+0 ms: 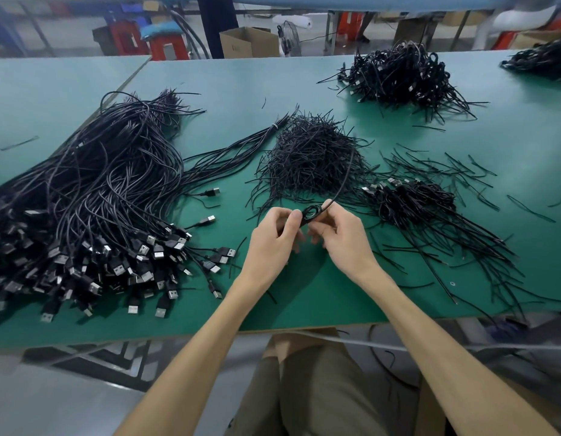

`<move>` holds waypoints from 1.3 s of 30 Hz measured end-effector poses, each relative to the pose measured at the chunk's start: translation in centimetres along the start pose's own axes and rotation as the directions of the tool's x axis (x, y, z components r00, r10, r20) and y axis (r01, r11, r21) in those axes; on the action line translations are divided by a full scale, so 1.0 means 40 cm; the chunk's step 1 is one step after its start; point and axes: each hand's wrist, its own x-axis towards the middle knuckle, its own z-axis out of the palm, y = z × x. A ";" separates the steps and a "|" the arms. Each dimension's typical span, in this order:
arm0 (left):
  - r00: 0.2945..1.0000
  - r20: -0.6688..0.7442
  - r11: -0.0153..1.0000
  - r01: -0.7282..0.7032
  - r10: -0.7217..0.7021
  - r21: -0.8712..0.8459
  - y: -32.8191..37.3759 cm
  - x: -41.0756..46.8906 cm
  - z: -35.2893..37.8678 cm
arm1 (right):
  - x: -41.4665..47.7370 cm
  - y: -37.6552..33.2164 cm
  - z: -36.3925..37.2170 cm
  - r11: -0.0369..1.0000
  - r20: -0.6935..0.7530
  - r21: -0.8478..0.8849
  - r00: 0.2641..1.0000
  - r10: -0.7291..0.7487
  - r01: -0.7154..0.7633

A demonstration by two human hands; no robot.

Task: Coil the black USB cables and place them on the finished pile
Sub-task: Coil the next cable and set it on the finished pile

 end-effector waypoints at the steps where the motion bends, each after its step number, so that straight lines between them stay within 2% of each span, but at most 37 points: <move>1: 1.000 0.022 1.000 -0.011 0.012 -0.025 0.002 -0.003 -0.004 | -0.001 -0.003 0.002 1.000 -0.023 -0.019 1.000 -0.021 0.020; 5: 0.984 0.170 0.997 -0.051 0.060 -0.060 0.012 -0.014 -0.009 | -0.005 -0.014 0.001 0.982 -0.052 -0.122 0.987 -0.153 0.146; 9: 0.972 0.197 0.983 -0.100 0.130 -0.157 0.013 -0.019 -0.013 | -0.017 -0.019 0.002 0.968 -0.069 -0.158 0.975 -0.210 0.197; 15: 0.963 0.185 0.976 -0.172 0.194 -0.131 0.006 -0.013 -0.021 | -0.018 -0.030 -0.010 0.984 -0.124 -0.096 0.979 -0.163 0.152; 18: 0.967 0.185 0.982 -0.161 0.178 -0.103 0.002 -0.008 -0.018 | -0.020 -0.033 -0.011 0.989 -0.091 -0.085 0.987 -0.129 0.122; 25: 0.960 0.173 0.969 -0.193 0.219 -0.158 0.004 -0.003 -0.041 | -0.016 -0.033 0.000 0.989 -0.043 -0.108 0.993 -0.110 0.105; 27: 0.944 0.224 0.968 -0.219 0.241 -0.122 0.007 0.001 -0.044 | -0.013 -0.034 0.000 0.983 -0.050 -0.137 0.990 -0.129 0.121; 29: 0.929 0.270 0.966 -0.260 0.252 -0.010 0.015 0.008 -0.050 | -0.015 -0.032 -0.005 0.972 -0.054 -0.185 0.986 -0.158 0.145; 31: 0.903 0.312 0.908 -0.366 0.294 0.203 0.026 0.015 -0.065 | -0.019 -0.030 -0.009 0.966 -0.044 -0.202 0.984 -0.171 0.159; 32: 0.883 0.341 0.831 -0.438 0.324 0.344 0.034 0.016 -0.076 | -0.021 -0.030 -0.009 0.967 -0.036 -0.192 0.984 -0.176 0.166; 34: 0.840 0.392 0.615 -0.542 0.376 0.573 0.055 0.013 -0.096 | -0.025 -0.031 -0.003 0.970 -0.022 -0.164 0.983 -0.183 0.178; 36: 0.818 0.393 0.488 -0.569 0.420 0.662 0.070 0.012 -0.108 | -0.026 -0.032 0.001 0.970 -0.005 -0.158 0.982 -0.187 0.184; 39: 0.797 0.369 0.431 -0.579 0.478 0.693 0.086 0.021 -0.109 | -0.027 -0.030 -0.003 0.961 0.024 -0.182 0.978 -0.206 0.207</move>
